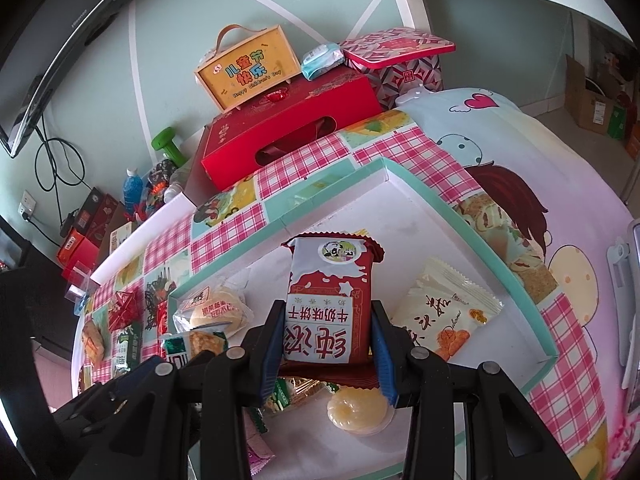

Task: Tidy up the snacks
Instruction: 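Release the green-white packet into the tray with the left gripper while the right lowers the red packet, then open the right gripper over the tray and withdraw both grippers toward the snack pile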

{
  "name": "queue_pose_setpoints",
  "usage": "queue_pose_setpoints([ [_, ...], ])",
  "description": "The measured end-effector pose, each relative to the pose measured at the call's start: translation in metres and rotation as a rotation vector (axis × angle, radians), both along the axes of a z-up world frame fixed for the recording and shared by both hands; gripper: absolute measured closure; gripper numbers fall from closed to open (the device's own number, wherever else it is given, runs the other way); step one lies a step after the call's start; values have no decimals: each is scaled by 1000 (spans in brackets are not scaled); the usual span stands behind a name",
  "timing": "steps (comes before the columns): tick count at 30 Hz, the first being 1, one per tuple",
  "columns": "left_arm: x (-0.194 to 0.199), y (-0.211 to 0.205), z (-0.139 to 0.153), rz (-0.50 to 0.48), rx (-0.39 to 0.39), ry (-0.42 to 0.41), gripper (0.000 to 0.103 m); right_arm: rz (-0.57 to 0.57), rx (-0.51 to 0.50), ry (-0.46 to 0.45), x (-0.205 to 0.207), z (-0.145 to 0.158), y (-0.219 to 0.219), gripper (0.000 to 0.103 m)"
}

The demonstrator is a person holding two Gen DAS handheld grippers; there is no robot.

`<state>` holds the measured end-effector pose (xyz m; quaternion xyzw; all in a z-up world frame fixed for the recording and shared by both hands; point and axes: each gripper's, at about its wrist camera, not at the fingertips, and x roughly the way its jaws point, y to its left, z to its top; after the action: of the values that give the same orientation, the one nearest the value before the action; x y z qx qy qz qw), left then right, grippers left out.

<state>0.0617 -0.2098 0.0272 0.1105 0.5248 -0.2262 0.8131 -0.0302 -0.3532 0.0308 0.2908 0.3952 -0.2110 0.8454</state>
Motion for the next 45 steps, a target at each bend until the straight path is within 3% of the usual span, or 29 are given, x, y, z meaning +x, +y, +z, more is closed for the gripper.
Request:
queue_pose_setpoints([
  [14,22,36,3,149,-16,-3,34,13,-72,52,5,4,8,60],
  [16,24,39,1,167,-9,0,34,13,-75,60,7,2,9,52],
  [18,26,41,-1,182,-2,3,33,16,-75,76,9,-1,9,38],
  [22,28,43,-6,200,21,8,33,13,-79,96,10,-5,8,29],
  [23,29,44,-7,205,28,7,31,12,-80,97,10,-6,7,27],
  [25,30,44,-9,216,41,3,14,13,-84,99,10,-6,7,20],
  [31,32,46,-13,238,81,-19,13,31,-132,129,15,-8,12,2],
  [45,36,52,-19,290,142,-50,9,48,-181,131,19,-4,18,0],
])
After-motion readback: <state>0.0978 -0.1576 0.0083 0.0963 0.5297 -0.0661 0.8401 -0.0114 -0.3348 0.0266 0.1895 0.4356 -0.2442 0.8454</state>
